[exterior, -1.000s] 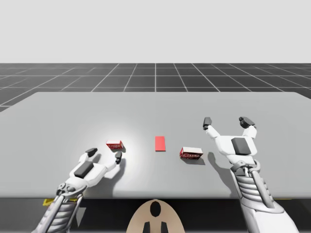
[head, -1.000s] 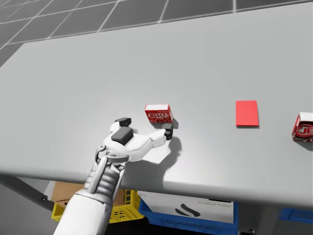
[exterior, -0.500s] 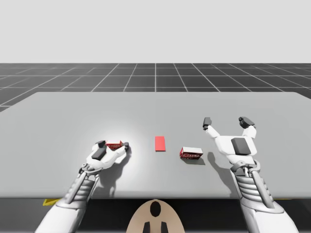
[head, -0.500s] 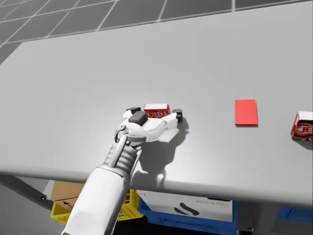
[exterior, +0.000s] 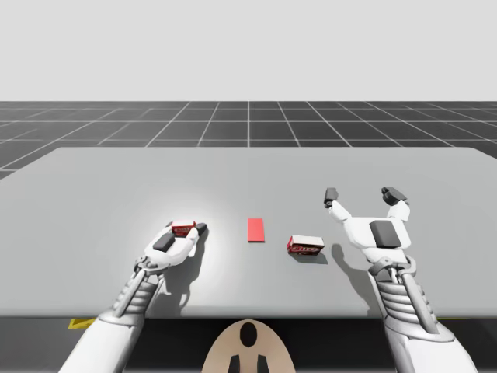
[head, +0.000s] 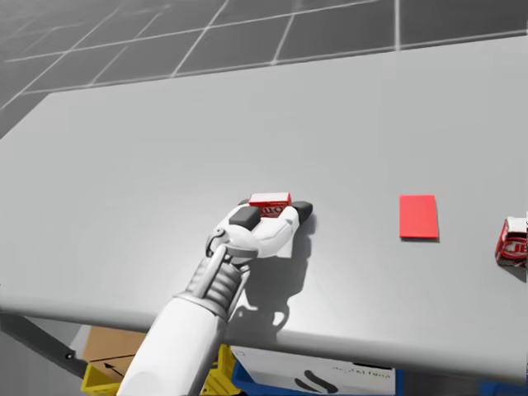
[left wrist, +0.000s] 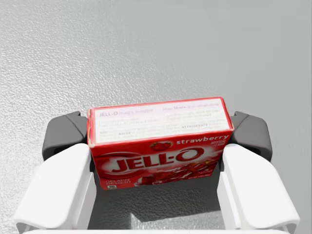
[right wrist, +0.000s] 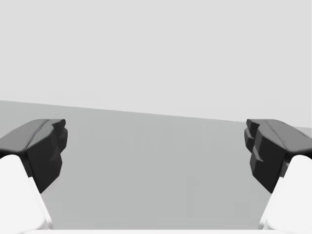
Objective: Look at the card. If it is red, pick the object on the left. If it is green, pick the object on the right.
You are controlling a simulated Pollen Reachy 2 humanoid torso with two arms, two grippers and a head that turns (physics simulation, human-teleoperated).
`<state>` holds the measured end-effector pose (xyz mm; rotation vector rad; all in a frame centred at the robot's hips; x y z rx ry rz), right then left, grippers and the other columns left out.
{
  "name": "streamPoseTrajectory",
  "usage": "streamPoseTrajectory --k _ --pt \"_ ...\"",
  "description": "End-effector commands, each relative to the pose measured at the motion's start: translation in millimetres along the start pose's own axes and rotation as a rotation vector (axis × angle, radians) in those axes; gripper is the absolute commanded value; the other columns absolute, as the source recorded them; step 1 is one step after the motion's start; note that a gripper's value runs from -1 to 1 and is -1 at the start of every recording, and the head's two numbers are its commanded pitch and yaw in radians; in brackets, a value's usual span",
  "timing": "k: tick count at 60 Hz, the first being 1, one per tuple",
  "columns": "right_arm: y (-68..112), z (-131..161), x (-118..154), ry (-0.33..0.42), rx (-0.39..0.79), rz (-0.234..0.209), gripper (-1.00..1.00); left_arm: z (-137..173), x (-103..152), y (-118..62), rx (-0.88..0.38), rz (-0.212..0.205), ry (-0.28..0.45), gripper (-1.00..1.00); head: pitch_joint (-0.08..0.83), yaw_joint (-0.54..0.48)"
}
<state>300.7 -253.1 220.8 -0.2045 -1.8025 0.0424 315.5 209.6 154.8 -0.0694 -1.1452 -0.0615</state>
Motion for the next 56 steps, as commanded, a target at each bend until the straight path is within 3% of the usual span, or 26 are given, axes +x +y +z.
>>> streamPoseTrajectory --k 1,12,19,27,36,42,53,56 --pt "1.0 0.4 -0.5 0.003 0.001 -0.002 -1.0 -0.9 -10.1 -13.7 -0.034 0.035 0.025 1.0 0.573 0.35" --pt "0.9 1.0 -1.0 0.003 0.004 0.007 -1.0 0.2 -10.4 -14.6 -0.038 0.035 0.02 1.0 0.43 0.36" --pt "1.0 1.2 -1.3 0.002 0.001 0.015 -1.0 4.6 -5.0 -15.1 -0.049 0.045 0.012 1.0 0.392 0.36" --pt "0.5 1.0 -1.3 0.0 0.0 0.015 -1.0 18.6 19.2 -13.5 -0.059 0.055 -0.043 1.0 0.367 0.35" --pt "-0.3 0.6 -1.0 0.002 0.0 0.015 -1.0 40.2 65.2 -8.7 -0.07 0.06 -0.147 1.0 0.357 0.35" --pt "0.7 -1.1 -2.2 0.017 -0.036 -0.011 -1.0 54.0 89.9 -5.9 -0.055 0.043 -0.207 1.0 0.35 0.35" --pt "1.3 -3.1 -5.6 0.006 -0.043 -0.013 -1.0 89.2 133.5 -7.3 -0.035 -0.012 -0.351 1.0 0.334 0.34" --pt "0.7 -3.2 -5.6 -0.001 -0.035 -0.02 -1.0 100.9 146.6 -8.8 0.0 -0.055 -0.417 1.0 0.329 0.34"
